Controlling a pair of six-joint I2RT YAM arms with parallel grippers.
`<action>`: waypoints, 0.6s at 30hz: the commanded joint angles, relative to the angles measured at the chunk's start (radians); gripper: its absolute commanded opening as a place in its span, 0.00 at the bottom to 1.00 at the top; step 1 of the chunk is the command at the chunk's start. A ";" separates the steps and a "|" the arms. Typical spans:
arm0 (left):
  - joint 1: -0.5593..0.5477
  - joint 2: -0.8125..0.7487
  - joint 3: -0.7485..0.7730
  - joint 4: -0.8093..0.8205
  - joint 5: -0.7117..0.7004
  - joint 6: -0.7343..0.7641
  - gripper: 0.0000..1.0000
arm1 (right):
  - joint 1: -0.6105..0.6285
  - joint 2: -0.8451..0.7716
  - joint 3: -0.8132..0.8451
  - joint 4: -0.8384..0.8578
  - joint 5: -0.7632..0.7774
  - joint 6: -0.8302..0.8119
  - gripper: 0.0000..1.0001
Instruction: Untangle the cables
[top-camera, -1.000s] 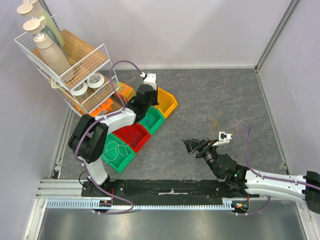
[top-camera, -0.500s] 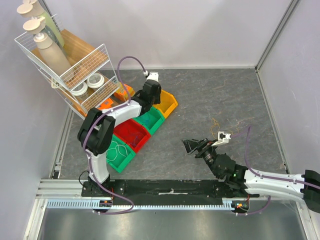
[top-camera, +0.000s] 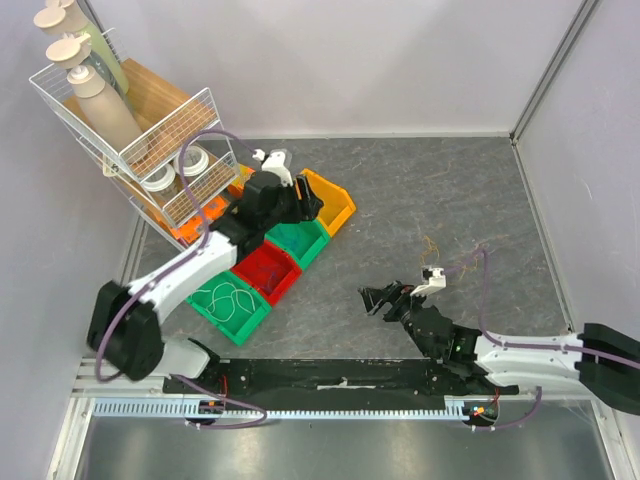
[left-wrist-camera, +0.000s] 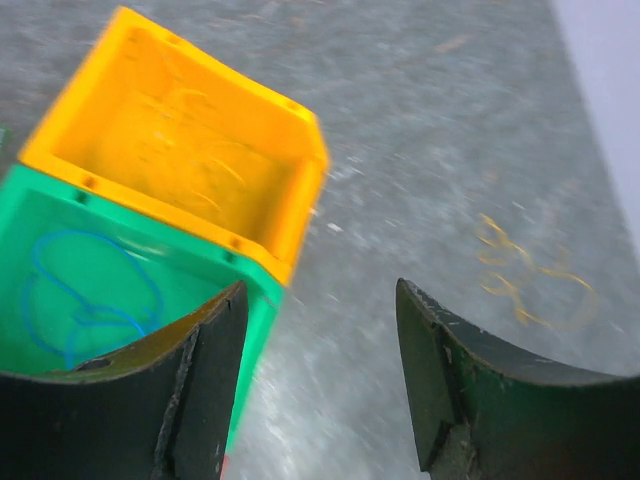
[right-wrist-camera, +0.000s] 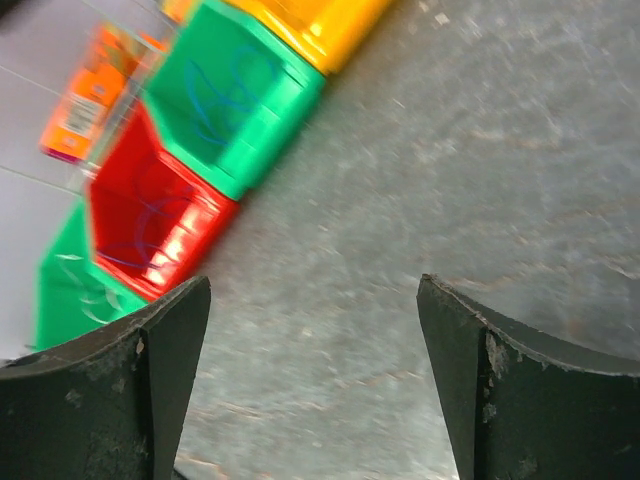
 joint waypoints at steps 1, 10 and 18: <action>-0.060 -0.238 -0.116 -0.018 0.211 -0.104 0.66 | -0.001 0.138 -0.058 0.014 0.027 0.023 0.91; -0.390 -0.791 -0.443 -0.245 0.106 -0.218 0.67 | -0.001 0.388 0.117 -0.056 0.014 0.011 0.91; -0.400 -1.061 -0.630 -0.343 0.137 -0.317 0.68 | -0.290 0.303 0.257 -0.309 0.059 -0.072 0.92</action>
